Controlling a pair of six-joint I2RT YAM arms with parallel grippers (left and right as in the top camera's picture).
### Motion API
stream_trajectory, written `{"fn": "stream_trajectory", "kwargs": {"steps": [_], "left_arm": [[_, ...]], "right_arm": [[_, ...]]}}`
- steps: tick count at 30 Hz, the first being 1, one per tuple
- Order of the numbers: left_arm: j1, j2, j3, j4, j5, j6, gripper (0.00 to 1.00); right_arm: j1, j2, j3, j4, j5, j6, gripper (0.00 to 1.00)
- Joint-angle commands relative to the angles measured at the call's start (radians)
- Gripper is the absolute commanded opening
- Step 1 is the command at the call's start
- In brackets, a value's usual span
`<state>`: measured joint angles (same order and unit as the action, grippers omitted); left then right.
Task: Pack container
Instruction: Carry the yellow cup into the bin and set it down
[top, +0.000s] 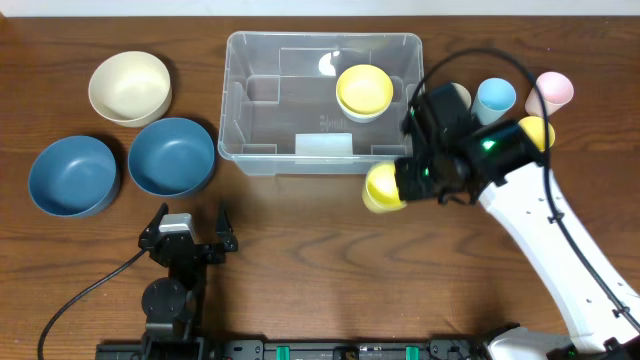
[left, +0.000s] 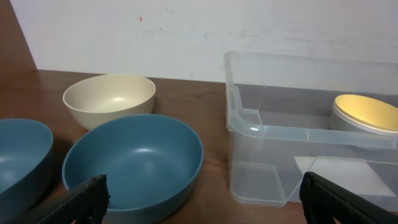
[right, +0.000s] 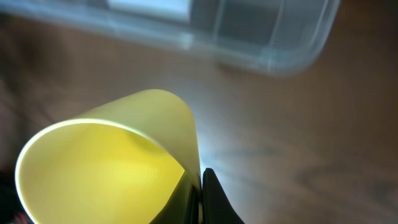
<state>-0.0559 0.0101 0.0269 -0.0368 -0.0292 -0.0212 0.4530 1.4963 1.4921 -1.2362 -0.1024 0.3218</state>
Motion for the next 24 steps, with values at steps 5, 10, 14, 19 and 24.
{"fn": "stream_trajectory", "kwargs": {"steps": [5,10,14,19,24], "left_arm": [[0.005,-0.006,-0.023,-0.034,-0.008,0.013,0.98],[0.005,-0.006,-0.023,-0.034,-0.008,0.013,0.98],[0.005,-0.006,-0.023,-0.034,-0.008,0.013,0.98],[0.005,-0.006,-0.023,-0.034,-0.008,0.013,0.98],[0.005,-0.006,-0.023,-0.034,-0.008,0.013,0.98]], "right_arm": [[-0.069,0.106,0.352,0.025,0.012,0.034,0.01],[-0.101,0.225,0.505,0.033,0.0,0.045,0.01],[-0.1,0.326,0.52,0.02,-0.004,0.044,0.01],[-0.093,0.46,0.52,-0.063,-0.011,0.018,0.01],[-0.072,0.573,0.52,-0.084,-0.01,0.01,0.01]]}}
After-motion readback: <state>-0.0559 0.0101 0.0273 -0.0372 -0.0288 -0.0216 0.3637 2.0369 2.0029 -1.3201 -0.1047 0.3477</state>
